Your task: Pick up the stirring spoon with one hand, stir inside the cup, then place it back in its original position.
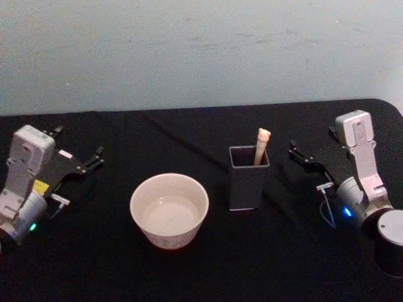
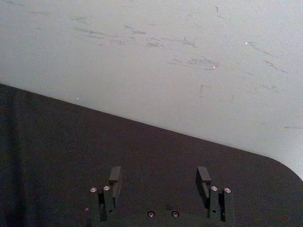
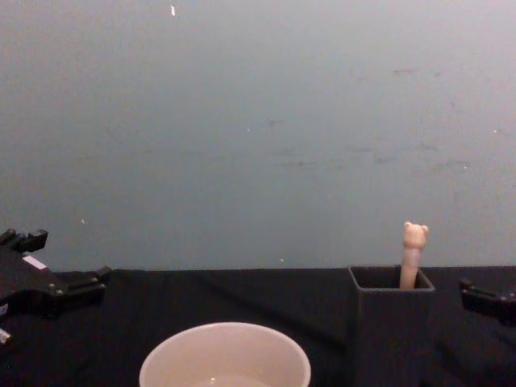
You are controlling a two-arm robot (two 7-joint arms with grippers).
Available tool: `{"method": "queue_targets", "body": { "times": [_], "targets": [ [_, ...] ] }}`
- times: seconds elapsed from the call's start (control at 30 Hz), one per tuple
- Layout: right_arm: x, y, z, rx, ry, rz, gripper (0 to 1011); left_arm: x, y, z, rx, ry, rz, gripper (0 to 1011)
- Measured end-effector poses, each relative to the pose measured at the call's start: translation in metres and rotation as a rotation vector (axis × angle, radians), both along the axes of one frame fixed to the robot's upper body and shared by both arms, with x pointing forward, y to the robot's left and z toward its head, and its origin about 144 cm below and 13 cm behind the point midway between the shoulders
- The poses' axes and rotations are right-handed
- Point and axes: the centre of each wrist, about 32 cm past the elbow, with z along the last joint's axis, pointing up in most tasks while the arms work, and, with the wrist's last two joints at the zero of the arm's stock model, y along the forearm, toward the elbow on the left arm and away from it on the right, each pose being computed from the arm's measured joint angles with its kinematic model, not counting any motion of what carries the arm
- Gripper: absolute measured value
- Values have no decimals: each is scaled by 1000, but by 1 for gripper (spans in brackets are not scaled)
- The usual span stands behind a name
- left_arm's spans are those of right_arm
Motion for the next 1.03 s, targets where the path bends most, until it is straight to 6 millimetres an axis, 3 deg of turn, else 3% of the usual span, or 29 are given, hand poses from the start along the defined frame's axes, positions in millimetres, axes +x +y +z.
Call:
{"method": "queue_targets", "body": {
  "times": [1.03],
  "targets": [
    [0, 0, 1, 1, -1, 0, 1003, 0, 0, 0, 0, 0, 0, 1001]
  ]
}}
